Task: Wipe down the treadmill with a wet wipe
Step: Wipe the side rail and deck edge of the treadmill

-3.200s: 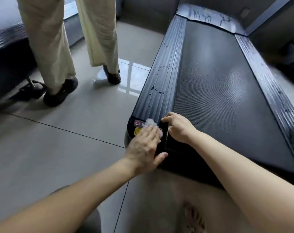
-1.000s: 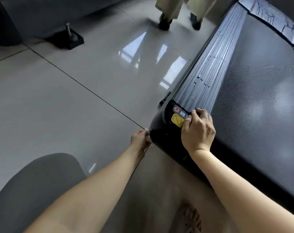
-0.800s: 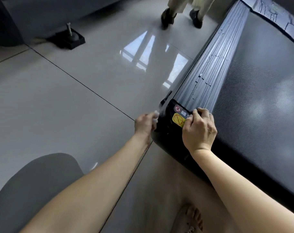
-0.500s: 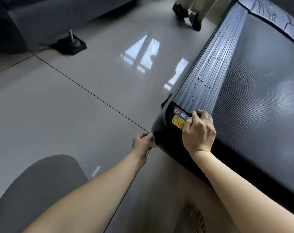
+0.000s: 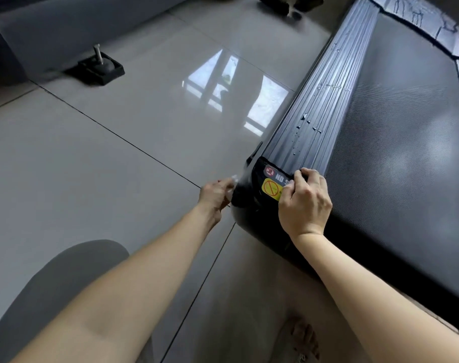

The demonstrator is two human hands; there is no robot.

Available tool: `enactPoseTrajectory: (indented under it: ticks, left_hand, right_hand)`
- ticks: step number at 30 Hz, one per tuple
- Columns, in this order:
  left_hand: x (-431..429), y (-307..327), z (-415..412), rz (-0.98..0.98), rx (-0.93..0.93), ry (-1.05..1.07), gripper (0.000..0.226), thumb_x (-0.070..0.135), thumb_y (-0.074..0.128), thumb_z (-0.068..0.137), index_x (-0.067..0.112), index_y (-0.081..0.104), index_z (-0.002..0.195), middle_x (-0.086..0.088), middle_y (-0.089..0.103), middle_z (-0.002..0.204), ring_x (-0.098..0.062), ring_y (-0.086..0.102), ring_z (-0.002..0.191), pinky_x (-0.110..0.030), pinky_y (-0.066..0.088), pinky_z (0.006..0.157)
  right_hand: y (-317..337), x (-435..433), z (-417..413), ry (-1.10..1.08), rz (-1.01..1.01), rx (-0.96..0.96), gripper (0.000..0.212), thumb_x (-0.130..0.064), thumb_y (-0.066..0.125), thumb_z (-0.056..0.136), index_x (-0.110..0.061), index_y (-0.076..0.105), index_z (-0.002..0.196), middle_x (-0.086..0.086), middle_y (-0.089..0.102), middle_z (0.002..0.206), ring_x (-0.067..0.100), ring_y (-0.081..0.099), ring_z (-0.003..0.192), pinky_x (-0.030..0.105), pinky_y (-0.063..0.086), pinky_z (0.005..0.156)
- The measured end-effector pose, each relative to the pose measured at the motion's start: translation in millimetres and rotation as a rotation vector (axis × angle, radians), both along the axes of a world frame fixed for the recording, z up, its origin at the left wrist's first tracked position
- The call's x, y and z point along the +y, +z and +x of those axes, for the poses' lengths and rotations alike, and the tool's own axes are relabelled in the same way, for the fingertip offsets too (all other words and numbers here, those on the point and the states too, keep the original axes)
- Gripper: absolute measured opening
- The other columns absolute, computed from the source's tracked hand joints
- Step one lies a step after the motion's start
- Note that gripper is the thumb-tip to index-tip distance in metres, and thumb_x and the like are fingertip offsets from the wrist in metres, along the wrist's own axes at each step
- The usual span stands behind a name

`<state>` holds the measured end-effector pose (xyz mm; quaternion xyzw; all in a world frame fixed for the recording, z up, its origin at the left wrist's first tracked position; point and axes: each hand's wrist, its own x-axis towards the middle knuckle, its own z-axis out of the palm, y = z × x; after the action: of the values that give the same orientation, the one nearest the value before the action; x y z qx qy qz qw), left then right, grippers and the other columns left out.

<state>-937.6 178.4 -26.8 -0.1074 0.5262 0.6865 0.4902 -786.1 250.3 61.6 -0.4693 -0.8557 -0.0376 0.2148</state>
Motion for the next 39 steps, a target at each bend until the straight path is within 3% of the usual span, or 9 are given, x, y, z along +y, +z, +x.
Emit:
enactPoseTrajectory:
  ticks: [6,8,13,17,21,26,30,35,39]
  left_hand:
    - [-16.3,-40.3,35.0,-0.092,-0.512,0.035,0.025,0.005,0.059,0.094,0.011,0.051,0.071,-0.003,0.048,0.059,-0.008,0.041,0.029,-0.015,0.038,0.032]
    - [-18.0,-45.5,44.7,-0.129,-0.556,-0.005,0.025,0.007,0.056,0.095,0.01,0.051,0.071,-0.006,0.049,0.064,-0.009,0.039,0.026,-0.016,0.036,0.03]
    - [-3.2,-44.8,23.0,-0.151,-0.408,-0.037,0.026,0.002,0.056,0.094,0.012,0.055,0.071,-0.001,0.051,0.044,-0.01,0.047,0.037,-0.015,0.04,0.034]
    - [22.5,-25.4,-4.0,-0.056,-0.121,-0.044,0.009,-0.006,0.067,0.087,0.002,0.071,0.087,-0.007,0.07,0.07,-0.014,0.064,0.053,-0.018,0.048,0.043]
    - [44.0,-11.1,-18.8,0.011,0.161,-0.108,0.009,-0.001,0.072,0.089,0.006,0.074,0.084,-0.003,0.073,0.068,-0.014,0.067,0.062,-0.018,0.05,0.053]
    - [20.5,-29.3,-0.6,-0.231,0.236,-0.126,0.03,0.022,0.085,0.081,0.013,0.065,0.062,0.007,0.057,0.049,-0.012,0.054,0.053,-0.018,0.045,0.057]
    - [-3.3,-19.8,27.8,-0.358,0.057,0.014,0.023,0.021,0.079,0.085,0.008,0.064,0.072,-0.009,0.066,0.073,-0.023,0.062,0.064,-0.034,0.057,0.068]
    - [-14.7,37.5,76.8,-0.238,0.081,0.173,0.008,0.018,0.06,0.09,0.01,0.06,0.087,-0.012,0.065,0.073,-0.028,0.061,0.065,-0.043,0.058,0.068]
    - [-7.3,79.1,48.5,-0.033,0.321,0.17,0.019,0.009,0.066,0.091,0.02,0.064,0.075,0.002,0.064,0.07,-0.013,0.059,0.063,-0.026,0.049,0.06]
  right_hand:
    - [2.1,-1.2,0.7,0.012,0.012,0.017,0.036,-0.022,0.048,0.093,-0.003,0.072,0.112,0.012,0.065,0.119,0.032,0.059,0.112,0.042,0.052,0.086]
    - [2.2,-1.4,0.6,0.014,0.013,0.03,0.037,-0.021,0.048,0.092,-0.002,0.072,0.113,0.012,0.065,0.119,0.032,0.059,0.112,0.042,0.052,0.087]
    - [2.7,-1.3,-1.5,0.013,0.012,0.03,0.039,-0.023,0.044,0.092,-0.003,0.072,0.11,0.012,0.065,0.117,0.032,0.058,0.111,0.041,0.052,0.086]
    - [2.9,-0.4,-1.3,0.013,0.014,0.034,0.036,-0.023,0.045,0.093,-0.005,0.072,0.108,0.01,0.064,0.118,0.029,0.057,0.112,0.039,0.051,0.085]
    - [1.3,-0.4,0.4,0.016,0.018,0.048,0.031,-0.02,0.05,0.093,-0.005,0.072,0.107,0.01,0.064,0.117,0.031,0.058,0.111,0.04,0.051,0.083]
    - [2.8,-1.4,0.6,0.023,0.014,0.054,0.028,-0.019,0.052,0.093,-0.004,0.072,0.106,0.01,0.064,0.117,0.031,0.058,0.111,0.041,0.052,0.083]
    - [3.7,-1.8,0.1,0.024,0.001,0.046,0.031,-0.019,0.049,0.093,-0.002,0.071,0.106,0.012,0.064,0.116,0.033,0.059,0.11,0.043,0.053,0.082]
    - [4.4,-1.9,-0.1,0.021,-0.012,0.044,0.031,-0.019,0.05,0.093,-0.002,0.071,0.107,0.013,0.064,0.117,0.034,0.059,0.11,0.044,0.054,0.081]
    - [3.4,-2.2,-0.4,0.022,0.004,0.049,0.029,-0.018,0.051,0.092,-0.002,0.071,0.105,0.014,0.064,0.116,0.034,0.059,0.109,0.043,0.053,0.082]
